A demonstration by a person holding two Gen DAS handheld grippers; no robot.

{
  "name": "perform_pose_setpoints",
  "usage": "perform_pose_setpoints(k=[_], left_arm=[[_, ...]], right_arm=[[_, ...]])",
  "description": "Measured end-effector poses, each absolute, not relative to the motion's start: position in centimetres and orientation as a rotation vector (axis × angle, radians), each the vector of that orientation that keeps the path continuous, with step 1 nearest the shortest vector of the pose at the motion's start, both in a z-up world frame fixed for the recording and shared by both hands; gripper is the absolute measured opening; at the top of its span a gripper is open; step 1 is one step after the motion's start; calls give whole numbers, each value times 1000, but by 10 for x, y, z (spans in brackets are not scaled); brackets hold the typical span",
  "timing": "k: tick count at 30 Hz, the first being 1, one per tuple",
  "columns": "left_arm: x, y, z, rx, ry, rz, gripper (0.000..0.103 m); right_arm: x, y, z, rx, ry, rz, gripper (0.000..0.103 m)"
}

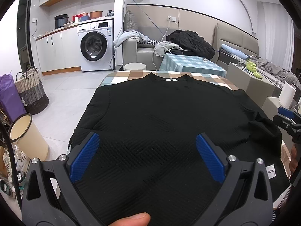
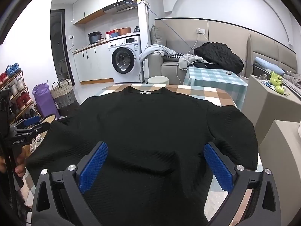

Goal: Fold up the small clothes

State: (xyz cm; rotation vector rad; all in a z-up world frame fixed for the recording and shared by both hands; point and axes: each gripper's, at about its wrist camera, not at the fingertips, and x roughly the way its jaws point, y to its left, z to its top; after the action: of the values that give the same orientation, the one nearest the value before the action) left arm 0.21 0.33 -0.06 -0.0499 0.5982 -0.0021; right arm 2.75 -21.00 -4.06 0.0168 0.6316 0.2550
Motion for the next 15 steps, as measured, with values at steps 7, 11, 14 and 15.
perform_pose_setpoints(k=[7,11,14,15], left_arm=[[5,2,-5,-52,607,-12,102],[5,1,-5,-49,607,-12,102],[4,1,-3,-49,606,-10,102],[4,0,-4,-51,606,-11,102]], right_arm=[[27,-205,-44,1,626,244,103],[29,-204,-46,2,631,246,103],[29,-202,-46,-1,629,246,103],[28,-201,-46,-1,629,246,103]])
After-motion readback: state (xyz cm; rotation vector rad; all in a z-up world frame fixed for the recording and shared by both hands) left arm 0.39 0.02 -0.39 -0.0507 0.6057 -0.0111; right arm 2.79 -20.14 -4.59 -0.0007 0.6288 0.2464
